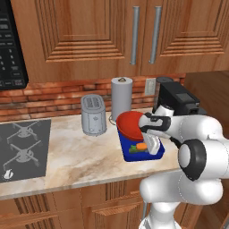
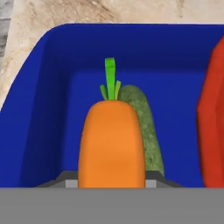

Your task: Place the two vegetables and bowl onto the tray for setting up a vegetable dip station.

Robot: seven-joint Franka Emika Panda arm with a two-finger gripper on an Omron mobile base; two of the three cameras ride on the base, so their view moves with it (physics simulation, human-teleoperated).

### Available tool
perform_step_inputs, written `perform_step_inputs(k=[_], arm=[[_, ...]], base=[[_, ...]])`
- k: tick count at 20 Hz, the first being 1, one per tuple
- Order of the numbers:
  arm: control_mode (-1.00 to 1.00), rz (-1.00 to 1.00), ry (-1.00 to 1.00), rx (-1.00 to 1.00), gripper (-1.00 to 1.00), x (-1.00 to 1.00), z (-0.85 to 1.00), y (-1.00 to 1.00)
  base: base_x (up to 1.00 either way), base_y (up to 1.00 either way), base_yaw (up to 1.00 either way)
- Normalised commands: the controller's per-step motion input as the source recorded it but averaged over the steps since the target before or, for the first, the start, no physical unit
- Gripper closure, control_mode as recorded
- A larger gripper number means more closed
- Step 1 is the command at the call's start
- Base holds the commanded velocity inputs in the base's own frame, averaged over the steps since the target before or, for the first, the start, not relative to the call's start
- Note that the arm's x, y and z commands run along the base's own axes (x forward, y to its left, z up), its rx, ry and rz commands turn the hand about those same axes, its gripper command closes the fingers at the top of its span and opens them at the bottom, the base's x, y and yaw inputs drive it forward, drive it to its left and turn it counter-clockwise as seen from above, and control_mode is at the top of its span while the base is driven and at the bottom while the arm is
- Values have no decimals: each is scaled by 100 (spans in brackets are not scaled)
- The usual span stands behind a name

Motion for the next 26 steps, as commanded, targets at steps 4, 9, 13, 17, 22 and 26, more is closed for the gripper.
perform_step_inputs(k=[4, 9, 13, 17, 22, 26], arm=[[-100, 0, 0, 0, 100, 7, -18, 6], [-100, 0, 0, 0, 100, -2, -18, 6], [-100, 0, 0, 0, 100, -7, -16, 7], [-100, 0, 0, 1, 100, -12, -14, 7], [-100, 0, 0, 1, 100, -14, -13, 6], [-100, 0, -1, 2, 100, -17, -11, 6]], base=[[0, 0, 0], [0, 0, 0], [0, 0, 0], [0, 0, 0], [0, 0, 0], [0, 0, 0]])
